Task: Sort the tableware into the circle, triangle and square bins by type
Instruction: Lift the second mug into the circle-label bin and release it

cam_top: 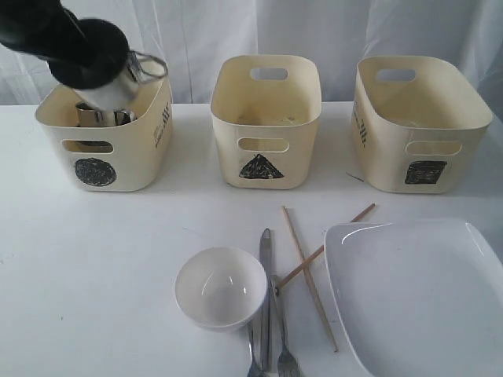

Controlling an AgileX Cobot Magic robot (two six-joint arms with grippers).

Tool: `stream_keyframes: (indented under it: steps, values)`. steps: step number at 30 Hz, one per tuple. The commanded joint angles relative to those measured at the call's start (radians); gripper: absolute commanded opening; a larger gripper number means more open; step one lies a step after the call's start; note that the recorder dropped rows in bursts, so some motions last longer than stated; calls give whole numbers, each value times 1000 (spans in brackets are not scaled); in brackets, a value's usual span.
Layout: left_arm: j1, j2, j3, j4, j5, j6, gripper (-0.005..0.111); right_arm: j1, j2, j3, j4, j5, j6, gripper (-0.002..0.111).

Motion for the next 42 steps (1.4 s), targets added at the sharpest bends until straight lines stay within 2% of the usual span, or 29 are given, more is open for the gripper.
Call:
stream_keyframes:
  steps: [1, 6, 9, 23, 32, 37, 40, 42]
  values:
    - [60, 40, -99, 220, -14, -185, 0, 0, -3, 6, -2, -5, 5, 0]
    - [150, 153, -200, 198, -45, -241, 0, 0, -3, 6, -2, -5, 27, 0]
    - [175, 220, -236, 167, -75, -254, 0, 0, -3, 6, -2, -5, 29, 0]
    - [175, 463, -291, 71, -79, -254, 0, 0, -3, 6, -2, -5, 29, 0]
    - [175, 521, -291, -56, -23, -181, 0, 0, -3, 6, -2, -5, 29, 0]
    - [175, 547, -291, -65, -21, -178, 0, 0, -3, 6, -2, -5, 29, 0]
    - [175, 554, -291, -68, -18, -178, 6, 0, -3, 6, -2, -5, 29, 0]
    - [175, 551, -291, -68, -28, -178, 17, 0, -3, 6, -2, -5, 29, 0]
